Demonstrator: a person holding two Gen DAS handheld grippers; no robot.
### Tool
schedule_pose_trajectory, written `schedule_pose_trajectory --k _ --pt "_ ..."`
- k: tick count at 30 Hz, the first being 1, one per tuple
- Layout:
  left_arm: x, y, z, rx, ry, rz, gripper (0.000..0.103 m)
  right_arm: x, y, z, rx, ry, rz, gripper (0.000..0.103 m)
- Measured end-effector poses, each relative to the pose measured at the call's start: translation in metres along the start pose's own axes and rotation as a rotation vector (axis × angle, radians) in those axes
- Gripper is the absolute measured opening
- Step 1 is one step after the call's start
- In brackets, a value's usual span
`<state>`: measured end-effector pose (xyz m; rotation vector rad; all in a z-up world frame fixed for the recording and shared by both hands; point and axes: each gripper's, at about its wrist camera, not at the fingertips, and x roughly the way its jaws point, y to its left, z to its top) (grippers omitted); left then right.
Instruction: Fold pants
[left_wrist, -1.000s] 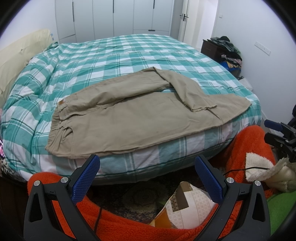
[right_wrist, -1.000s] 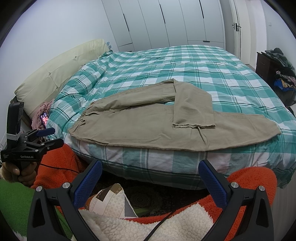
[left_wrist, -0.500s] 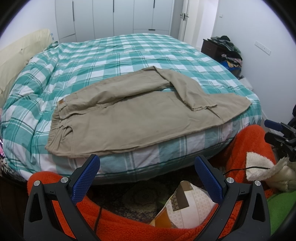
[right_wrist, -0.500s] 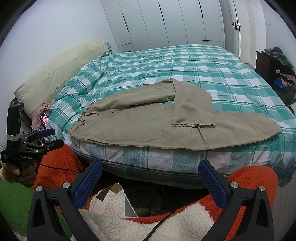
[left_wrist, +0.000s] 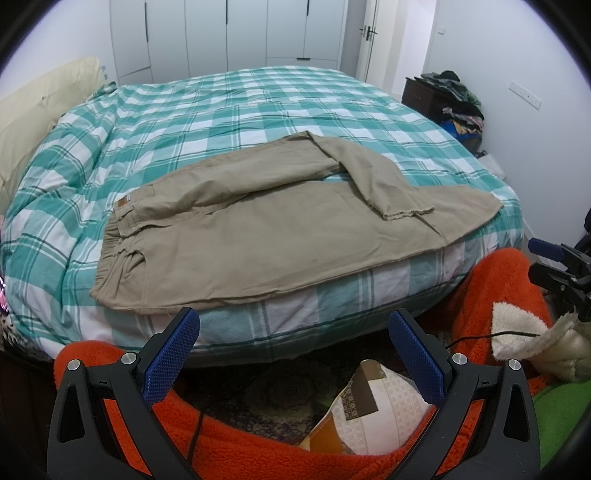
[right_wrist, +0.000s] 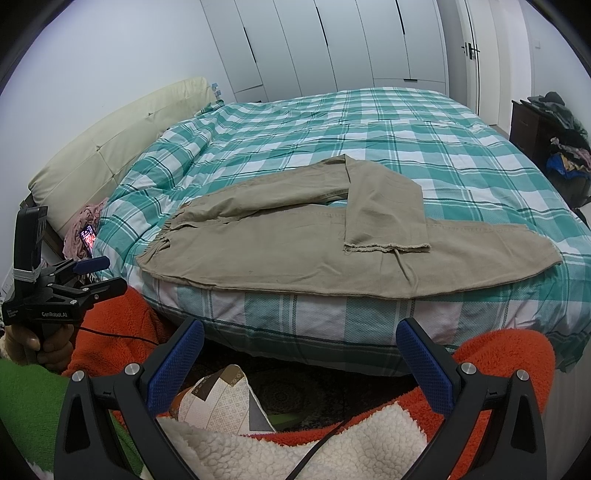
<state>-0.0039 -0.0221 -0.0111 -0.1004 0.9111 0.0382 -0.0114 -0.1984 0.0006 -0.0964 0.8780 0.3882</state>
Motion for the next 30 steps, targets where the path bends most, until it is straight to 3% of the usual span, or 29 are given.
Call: schedule_pose_trajectory --k 30 --pt "0.007 0.007 -0.005 -0.007 0.017 0.006 0.102 0.005 0.013 -0.007 -0.025 0.014 0.004 0.103"
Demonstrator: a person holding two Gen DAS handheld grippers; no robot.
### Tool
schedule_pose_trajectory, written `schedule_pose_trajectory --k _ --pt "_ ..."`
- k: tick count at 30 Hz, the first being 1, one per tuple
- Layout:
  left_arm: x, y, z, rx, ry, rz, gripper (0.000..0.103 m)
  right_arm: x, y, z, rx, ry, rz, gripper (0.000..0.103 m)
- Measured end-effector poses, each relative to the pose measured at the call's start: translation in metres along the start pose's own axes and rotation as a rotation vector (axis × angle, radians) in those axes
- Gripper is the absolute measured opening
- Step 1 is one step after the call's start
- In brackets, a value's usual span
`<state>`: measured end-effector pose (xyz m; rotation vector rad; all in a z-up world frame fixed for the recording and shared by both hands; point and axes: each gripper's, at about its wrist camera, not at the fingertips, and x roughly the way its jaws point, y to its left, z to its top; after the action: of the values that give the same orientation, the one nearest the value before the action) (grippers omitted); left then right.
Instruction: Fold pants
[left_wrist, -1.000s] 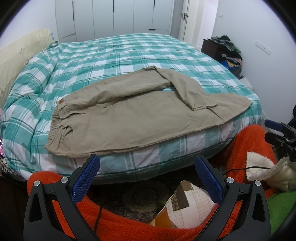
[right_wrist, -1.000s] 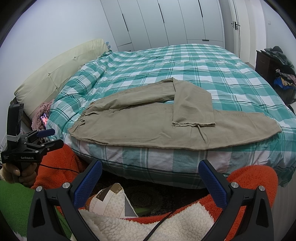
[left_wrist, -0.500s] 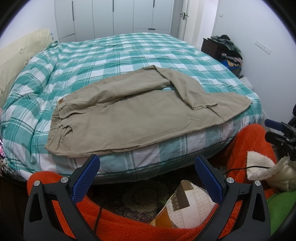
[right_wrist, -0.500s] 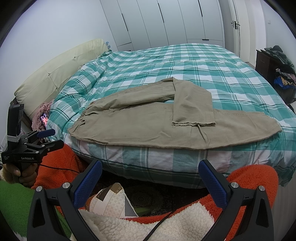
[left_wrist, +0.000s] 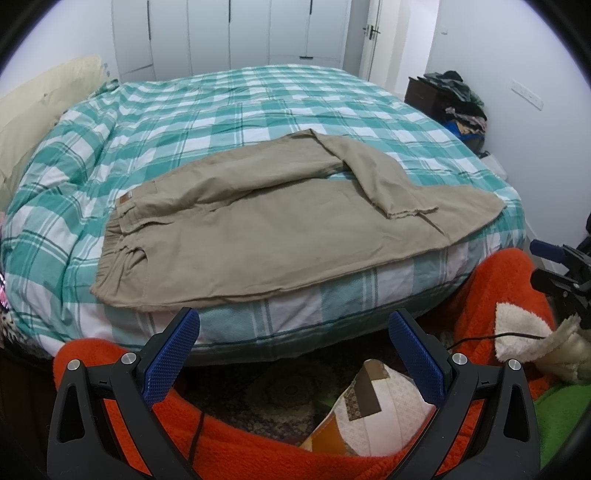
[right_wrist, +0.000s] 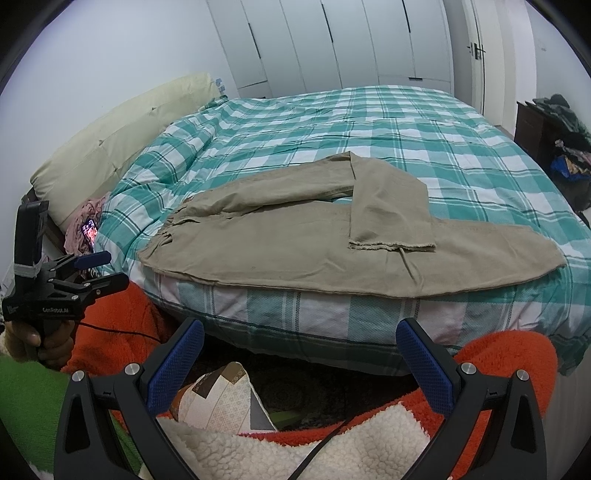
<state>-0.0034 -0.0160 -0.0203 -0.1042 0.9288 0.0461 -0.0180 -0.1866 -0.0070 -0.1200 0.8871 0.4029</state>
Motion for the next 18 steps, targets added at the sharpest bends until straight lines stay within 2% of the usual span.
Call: schedule_pose_trajectory --k 6,11,14,18 --pt "0.002 -0.008 0.007 0.020 0.004 0.006 0.102 0.000 -0.011 0.004 0.017 -0.007 0.013 0.103" --pt "0.002 -0.012 0.008 0.033 0.008 0.014 0.102 0.020 -0.022 0.030 -0.068 -0.048 -0.049 0.103" --pt "0.000 -0.008 0.009 0.018 0.005 0.022 0.102 0.061 -0.025 0.050 -0.172 -0.016 -0.150 0.103" --pt "0.000 -0.005 0.010 -0.004 0.002 0.036 0.102 0.125 -0.041 0.071 -0.227 0.060 -0.171 0.102"
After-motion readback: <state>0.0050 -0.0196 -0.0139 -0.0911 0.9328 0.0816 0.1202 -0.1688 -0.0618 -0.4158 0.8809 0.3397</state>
